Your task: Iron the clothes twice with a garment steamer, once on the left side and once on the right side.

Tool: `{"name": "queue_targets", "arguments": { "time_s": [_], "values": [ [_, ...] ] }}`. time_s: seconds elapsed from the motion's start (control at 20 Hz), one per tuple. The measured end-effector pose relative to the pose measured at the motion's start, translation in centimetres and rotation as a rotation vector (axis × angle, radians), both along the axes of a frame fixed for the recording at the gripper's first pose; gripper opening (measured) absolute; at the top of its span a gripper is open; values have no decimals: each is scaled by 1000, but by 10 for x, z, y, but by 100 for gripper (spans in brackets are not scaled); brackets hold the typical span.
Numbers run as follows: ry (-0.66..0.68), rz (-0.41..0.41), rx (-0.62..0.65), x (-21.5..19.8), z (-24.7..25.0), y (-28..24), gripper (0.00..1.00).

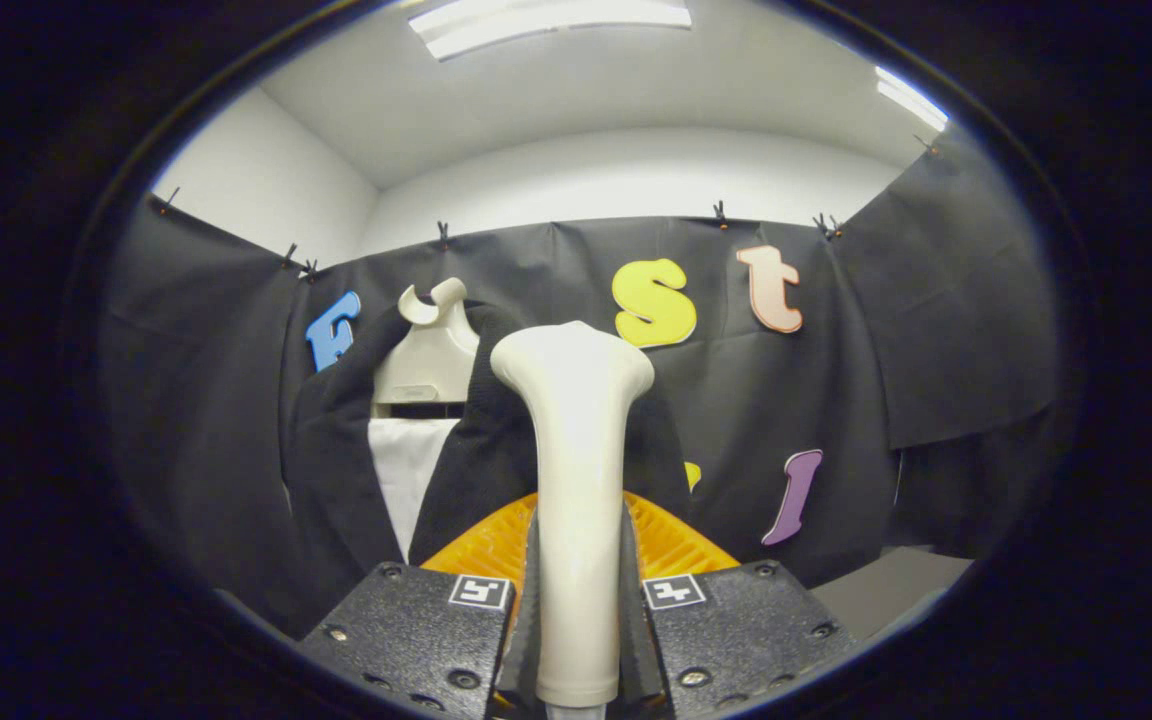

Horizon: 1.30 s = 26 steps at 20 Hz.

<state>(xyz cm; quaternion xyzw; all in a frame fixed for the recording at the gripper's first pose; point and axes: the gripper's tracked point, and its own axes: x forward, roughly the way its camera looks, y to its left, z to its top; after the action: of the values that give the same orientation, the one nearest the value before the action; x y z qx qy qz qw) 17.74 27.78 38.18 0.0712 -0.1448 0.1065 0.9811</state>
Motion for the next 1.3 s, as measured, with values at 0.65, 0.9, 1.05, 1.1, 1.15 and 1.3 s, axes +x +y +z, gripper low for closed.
{"name": "queue_targets", "arguments": {
  "time_s": [0.65,0.9,1.05,1.1,1.15,1.3],
  "values": [
    [104,-7,-37,-12,-66,4,35],
    [150,-6,-51,-18,-96,6,35],
    [183,-6,-65,-21,-116,5,35],
    [189,-8,-70,-23,-121,4,35],
    [196,-10,-71,-24,-127,3,35],
    [224,-16,-70,-27,-145,1,35]
  ]
}}
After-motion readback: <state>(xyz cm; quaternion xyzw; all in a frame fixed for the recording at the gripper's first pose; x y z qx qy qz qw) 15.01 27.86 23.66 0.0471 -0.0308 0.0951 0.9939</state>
